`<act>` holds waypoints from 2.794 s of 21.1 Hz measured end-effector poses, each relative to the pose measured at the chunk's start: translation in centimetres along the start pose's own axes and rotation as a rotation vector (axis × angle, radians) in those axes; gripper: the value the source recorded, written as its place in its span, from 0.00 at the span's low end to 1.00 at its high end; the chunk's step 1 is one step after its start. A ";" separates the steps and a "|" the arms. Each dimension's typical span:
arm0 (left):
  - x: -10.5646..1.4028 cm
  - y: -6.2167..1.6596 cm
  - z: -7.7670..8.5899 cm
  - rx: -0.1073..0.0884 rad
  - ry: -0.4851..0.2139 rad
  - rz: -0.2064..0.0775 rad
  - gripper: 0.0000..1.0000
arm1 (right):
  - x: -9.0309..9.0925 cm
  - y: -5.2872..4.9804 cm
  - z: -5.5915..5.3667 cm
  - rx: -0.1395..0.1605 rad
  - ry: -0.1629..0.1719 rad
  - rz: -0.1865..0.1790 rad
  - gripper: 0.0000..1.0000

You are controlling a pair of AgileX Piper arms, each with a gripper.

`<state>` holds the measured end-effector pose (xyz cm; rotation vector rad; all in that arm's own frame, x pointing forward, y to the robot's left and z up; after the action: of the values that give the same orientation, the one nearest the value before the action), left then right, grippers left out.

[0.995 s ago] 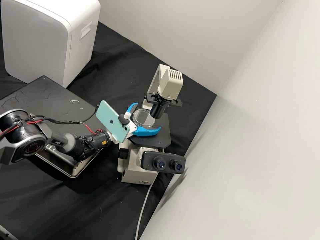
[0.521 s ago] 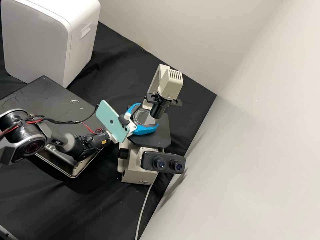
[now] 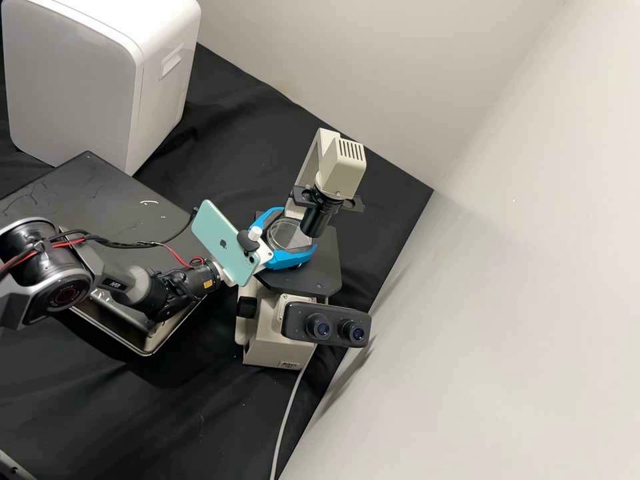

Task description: Place the petri dish on the bench

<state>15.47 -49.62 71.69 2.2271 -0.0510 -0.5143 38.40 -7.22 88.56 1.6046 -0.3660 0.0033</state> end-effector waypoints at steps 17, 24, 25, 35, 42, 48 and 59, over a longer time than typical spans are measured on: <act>0.0 0.00 0.0 0.000 0.000 0.000 1.00 | -1.1 0.1 -0.5 0.025 0.014 -0.027 0.00; 0.0 0.00 0.0 0.000 0.000 0.000 1.00 | -3.3 0.2 -1.0 0.061 0.022 -0.064 0.00; 0.0 0.00 0.0 0.000 0.000 0.000 1.00 | -3.7 0.1 -1.1 0.065 0.023 -0.073 0.00; 0.0 0.03 -0.2 -0.001 0.012 0.001 1.00 | -9.2 -1.2 -3.0 0.065 0.095 -0.157 0.00; 0.0 0.03 -0.2 -0.001 0.012 0.001 1.00 | -12.3 -1.7 -3.8 0.081 0.117 -0.217 0.00; 0.1 0.04 -0.3 -0.002 0.018 0.002 1.00 | -13.3 -2.0 -4.6 0.084 0.151 -0.234 0.00; 0.0 0.29 -0.4 -0.007 0.023 0.017 1.00 | -14.8 -4.1 -4.9 0.084 0.164 -0.321 0.00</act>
<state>15.69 -49.49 72.15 2.2239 -0.0562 -0.4785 26.47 1.03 81.62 1.7175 0.0211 -0.0957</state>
